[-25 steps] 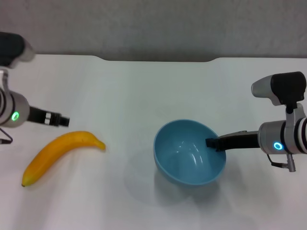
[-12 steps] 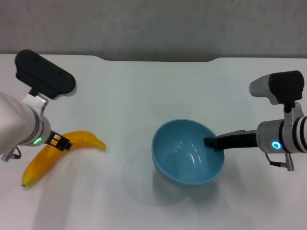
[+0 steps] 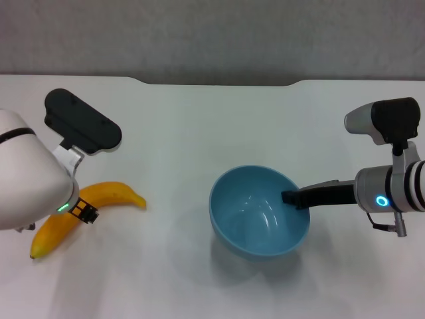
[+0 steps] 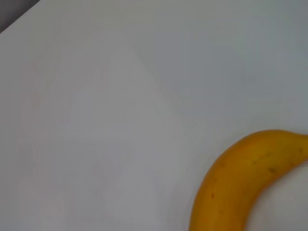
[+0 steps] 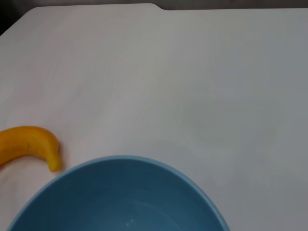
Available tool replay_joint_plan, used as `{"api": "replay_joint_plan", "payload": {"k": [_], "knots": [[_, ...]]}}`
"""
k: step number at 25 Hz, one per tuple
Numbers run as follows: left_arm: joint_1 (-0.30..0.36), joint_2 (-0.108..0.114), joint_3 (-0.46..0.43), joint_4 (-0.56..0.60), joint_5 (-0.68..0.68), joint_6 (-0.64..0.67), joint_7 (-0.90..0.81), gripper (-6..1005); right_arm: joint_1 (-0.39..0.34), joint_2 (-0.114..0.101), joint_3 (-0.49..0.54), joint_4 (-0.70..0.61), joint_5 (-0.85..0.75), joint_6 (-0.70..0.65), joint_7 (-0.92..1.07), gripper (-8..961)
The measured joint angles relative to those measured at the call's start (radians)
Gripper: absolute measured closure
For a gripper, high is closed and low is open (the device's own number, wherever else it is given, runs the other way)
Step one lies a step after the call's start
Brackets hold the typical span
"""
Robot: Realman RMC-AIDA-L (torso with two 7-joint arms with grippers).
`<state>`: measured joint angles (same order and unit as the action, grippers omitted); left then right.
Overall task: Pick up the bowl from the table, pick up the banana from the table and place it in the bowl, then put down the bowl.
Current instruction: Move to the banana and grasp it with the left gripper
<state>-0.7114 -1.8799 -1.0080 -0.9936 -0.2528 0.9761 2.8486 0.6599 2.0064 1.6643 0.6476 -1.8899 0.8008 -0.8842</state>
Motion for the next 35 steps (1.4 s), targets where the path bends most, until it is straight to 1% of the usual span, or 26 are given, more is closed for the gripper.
{"api": "replay_joint_plan", "payload": {"k": [1, 11, 16, 21, 26, 29, 35], "knots": [[-0.015, -0.005, 0.006, 0.027, 0.000, -0.005, 0.000, 324, 0.000, 0.000, 0.000, 0.001, 0.000, 0.000, 0.000, 917], [-0.035, -0.008, -0.002, 0.088, -0.006, -0.028, 0.000, 329, 0.000, 0.001, -0.001, 0.008, 0.001, 0.000, 0.001, 918], [-0.055, -0.023, -0.005, 0.150, -0.011, -0.048, 0.000, 332, 0.001, 0.001, -0.002, 0.010, 0.000, 0.001, 0.001, 917], [-0.062, -0.026, -0.008, 0.165, -0.011, -0.058, 0.000, 334, 0.001, 0.002, -0.002, 0.010, 0.000, 0.001, 0.001, 917], [-0.069, -0.027, -0.009, 0.184, -0.014, -0.063, 0.000, 386, 0.001, 0.002, -0.003, 0.015, 0.000, 0.001, 0.001, 918], [-0.069, -0.028, -0.009, 0.188, -0.014, -0.068, 0.000, 397, 0.001, 0.003, -0.010, 0.021, 0.000, 0.002, 0.001, 918], [-0.070, -0.042, -0.020, 0.243, -0.014, -0.100, 0.000, 418, 0.001, 0.003, -0.016, 0.025, 0.001, 0.001, 0.002, 917]]}}
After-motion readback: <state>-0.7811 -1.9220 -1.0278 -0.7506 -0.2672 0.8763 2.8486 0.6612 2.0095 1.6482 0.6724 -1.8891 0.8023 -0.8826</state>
